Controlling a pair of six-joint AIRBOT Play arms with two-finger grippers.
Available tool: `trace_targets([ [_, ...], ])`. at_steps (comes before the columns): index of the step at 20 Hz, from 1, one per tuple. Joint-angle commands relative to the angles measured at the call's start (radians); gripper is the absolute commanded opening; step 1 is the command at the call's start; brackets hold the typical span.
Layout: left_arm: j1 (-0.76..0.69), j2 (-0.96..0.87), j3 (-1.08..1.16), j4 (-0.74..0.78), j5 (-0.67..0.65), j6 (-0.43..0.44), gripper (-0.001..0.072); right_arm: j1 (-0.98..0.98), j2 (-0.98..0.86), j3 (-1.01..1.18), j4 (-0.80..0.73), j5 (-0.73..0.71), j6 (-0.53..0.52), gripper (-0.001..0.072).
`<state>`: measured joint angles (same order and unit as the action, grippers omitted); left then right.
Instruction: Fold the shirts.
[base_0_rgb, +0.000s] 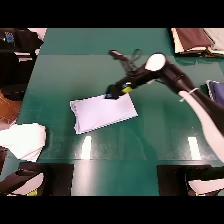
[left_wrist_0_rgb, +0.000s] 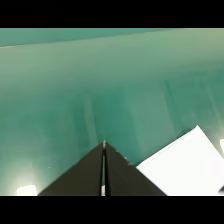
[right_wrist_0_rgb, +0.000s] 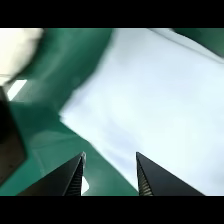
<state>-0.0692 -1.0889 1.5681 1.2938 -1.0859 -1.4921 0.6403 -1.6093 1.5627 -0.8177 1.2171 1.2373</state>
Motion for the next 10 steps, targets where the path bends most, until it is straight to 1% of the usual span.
trace_targets([
  [1,-0.027,0.006,-0.050,-0.001,-0.011,0.000,0.0024,-0.211,0.067,-0.181,-0.072,0.013,0.031,0.0399],
  [2,-0.046,0.006,-0.069,-0.001,0.003,0.000,0.0024,-0.269,0.074,-0.228,-0.071,0.006,0.045,0.0531],
  [3,-0.066,0.006,-0.090,-0.003,0.024,0.000,0.0024,-0.321,0.068,-0.263,-0.061,0.002,0.051,0.0633],
  [6,-0.123,0.006,-0.142,-0.013,0.085,0.000,0.0024,-0.413,0.002,-0.315,0.020,0.006,0.050,0.0623],
  [9,-0.177,0.006,-0.164,-0.014,0.129,0.000,0.0024,-0.390,-0.105,-0.268,0.078,0.037,0.045,0.0620],
  [10,-0.190,0.006,-0.164,-0.014,0.140,0.000,0.0024,-0.365,-0.143,-0.240,0.096,0.040,0.045,0.0580],
])
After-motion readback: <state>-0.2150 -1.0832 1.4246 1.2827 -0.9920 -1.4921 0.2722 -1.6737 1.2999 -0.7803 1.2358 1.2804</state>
